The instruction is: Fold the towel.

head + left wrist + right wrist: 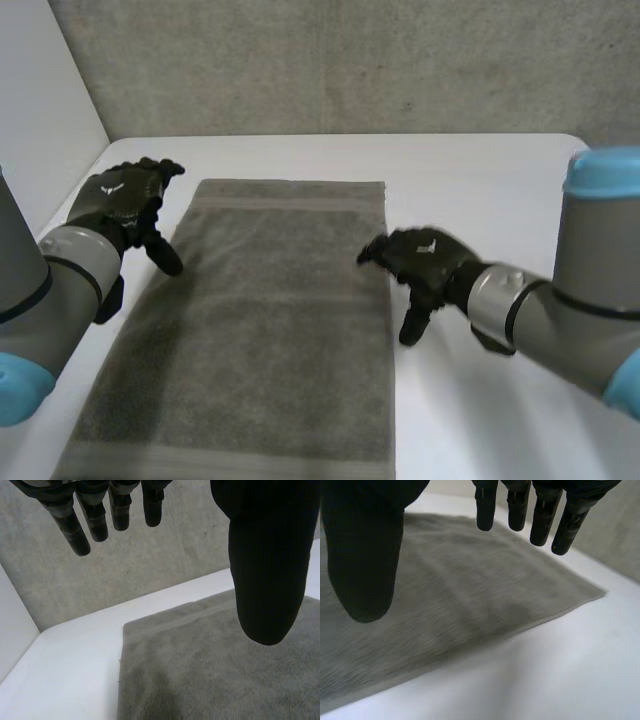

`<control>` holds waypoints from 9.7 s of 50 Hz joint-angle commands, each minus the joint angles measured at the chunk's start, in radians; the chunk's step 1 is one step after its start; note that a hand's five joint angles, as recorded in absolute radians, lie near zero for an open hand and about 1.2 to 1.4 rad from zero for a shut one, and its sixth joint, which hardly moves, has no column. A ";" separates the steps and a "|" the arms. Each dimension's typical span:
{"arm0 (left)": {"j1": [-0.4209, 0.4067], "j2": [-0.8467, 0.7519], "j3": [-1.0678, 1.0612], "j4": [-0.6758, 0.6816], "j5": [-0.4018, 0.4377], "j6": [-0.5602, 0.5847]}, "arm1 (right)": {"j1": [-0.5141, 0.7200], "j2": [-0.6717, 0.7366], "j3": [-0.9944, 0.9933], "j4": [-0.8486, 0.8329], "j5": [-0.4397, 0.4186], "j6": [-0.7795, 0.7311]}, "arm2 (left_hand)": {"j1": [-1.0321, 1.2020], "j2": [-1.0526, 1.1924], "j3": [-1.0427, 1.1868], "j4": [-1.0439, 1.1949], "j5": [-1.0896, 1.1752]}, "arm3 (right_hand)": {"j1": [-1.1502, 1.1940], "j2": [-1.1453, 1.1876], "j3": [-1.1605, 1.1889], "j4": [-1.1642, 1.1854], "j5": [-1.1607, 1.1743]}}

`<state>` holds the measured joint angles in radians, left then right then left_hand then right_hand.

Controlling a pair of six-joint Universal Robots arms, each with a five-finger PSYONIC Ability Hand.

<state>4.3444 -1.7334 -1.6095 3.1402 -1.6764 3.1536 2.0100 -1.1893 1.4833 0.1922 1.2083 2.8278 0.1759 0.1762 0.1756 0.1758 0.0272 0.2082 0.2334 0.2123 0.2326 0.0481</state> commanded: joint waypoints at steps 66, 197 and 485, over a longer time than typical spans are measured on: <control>0.221 -0.187 -0.287 0.115 -0.034 -0.007 | -0.011 0.036 0.184 -0.234 0.010 -0.099 | 0.387 0.387 0.387 0.387 0.361 | -0.034 -0.059 -0.038 -0.058 -0.048; -0.215 -0.456 0.238 0.339 0.145 -0.125 | 0.055 -0.145 -0.107 -0.255 0.162 -0.088 | 0.032 0.031 0.032 0.032 0.006 | 1.188 1.163 1.184 1.164 1.174; 0.043 -0.147 -0.185 0.162 0.308 0.221 | 0.069 0.034 0.272 -0.263 0.214 -0.358 | 0.742 0.742 0.743 0.742 0.716 | 1.188 1.163 1.184 1.164 1.174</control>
<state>4.3825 -1.8639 -1.7959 3.3112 -1.3641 3.4225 2.0801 -1.1551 1.7540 -0.0705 1.4220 2.4705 0.7301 0.7293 0.7292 0.7274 0.5515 0.9676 1.1830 1.1886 1.1941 0.9863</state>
